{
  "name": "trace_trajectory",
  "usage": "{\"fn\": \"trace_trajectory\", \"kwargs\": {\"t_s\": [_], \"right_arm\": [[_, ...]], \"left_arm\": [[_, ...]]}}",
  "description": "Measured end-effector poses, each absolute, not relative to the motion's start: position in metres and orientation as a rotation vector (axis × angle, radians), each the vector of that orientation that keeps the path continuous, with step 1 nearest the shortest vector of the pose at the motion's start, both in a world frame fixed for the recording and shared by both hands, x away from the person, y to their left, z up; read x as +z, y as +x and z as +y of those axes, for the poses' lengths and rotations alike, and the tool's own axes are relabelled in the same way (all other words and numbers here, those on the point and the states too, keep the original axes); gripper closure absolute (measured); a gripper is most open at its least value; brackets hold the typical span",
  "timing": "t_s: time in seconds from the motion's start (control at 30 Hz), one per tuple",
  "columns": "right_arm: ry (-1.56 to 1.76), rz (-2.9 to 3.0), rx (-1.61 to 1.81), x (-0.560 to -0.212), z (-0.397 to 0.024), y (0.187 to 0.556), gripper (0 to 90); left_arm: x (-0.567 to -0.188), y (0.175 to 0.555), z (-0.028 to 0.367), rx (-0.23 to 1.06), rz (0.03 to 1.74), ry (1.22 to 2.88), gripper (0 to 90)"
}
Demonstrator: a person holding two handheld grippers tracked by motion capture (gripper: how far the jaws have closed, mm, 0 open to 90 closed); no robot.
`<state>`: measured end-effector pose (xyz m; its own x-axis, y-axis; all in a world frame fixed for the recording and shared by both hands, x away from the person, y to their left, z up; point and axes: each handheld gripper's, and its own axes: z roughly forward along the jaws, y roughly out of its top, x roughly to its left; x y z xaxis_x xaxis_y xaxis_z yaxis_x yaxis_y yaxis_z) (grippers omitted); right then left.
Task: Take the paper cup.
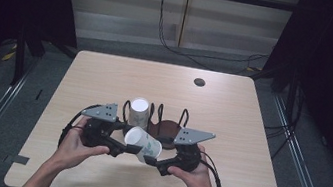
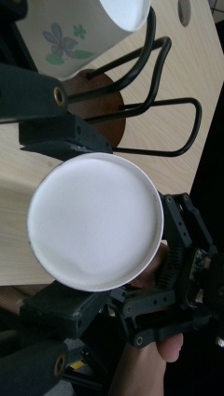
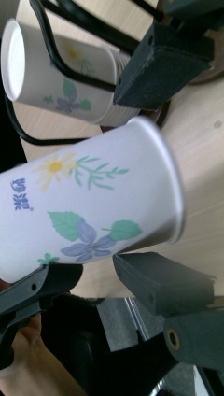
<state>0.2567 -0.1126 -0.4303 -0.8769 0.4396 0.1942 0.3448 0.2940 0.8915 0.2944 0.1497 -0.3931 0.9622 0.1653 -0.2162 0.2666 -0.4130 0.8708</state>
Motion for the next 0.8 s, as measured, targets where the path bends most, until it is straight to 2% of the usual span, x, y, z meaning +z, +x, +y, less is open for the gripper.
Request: {"fn": "trace_trajectory", "kwargs": {"t_s": [0.37, 0.8], "right_arm": [[0.660, 2.485, 1.645, -0.4332, -0.1085, 0.2553, 19.9], [0.616, 2.458, 1.650, -0.4339, -0.1061, 0.2535, 20.9]], "left_arm": [[-0.3927, 0.2943, 0.1452, -0.168, 0.293, 1.997, 35.7], [-0.3909, 0.2947, 0.1471, -0.169, 0.287, 2.003, 35.7]]}}
